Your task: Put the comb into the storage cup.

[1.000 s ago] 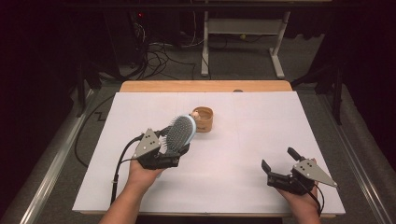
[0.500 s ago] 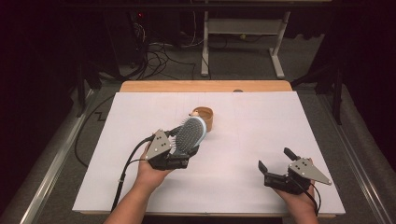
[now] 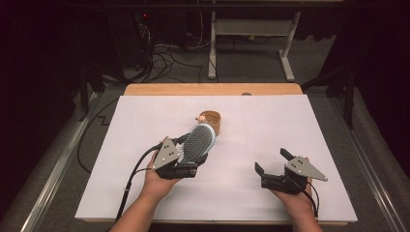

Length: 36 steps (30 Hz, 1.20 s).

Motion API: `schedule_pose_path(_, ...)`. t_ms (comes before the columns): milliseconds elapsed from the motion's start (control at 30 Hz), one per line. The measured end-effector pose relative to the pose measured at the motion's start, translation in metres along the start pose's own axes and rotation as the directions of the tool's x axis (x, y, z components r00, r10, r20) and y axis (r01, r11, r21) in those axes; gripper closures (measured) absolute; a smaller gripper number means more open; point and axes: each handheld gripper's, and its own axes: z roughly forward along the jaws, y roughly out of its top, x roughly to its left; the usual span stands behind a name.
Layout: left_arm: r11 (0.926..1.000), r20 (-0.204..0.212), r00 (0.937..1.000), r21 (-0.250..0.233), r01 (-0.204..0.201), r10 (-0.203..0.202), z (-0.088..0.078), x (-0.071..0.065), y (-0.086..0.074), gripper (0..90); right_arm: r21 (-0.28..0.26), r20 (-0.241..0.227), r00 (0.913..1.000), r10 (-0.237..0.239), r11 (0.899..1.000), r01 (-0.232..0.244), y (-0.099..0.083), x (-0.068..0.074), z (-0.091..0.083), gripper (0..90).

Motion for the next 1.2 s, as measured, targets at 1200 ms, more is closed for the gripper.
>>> schedule_pose_path(1200, 0.9999, 0.004, 1.0000, 0.015, -0.006, 0.006, 0.008, -0.006, -0.008, 20.1, -0.049, -0.227, 0.9739, -0.001, 0.999, -0.010, 0.045, 0.056, 0.026, 1.2)
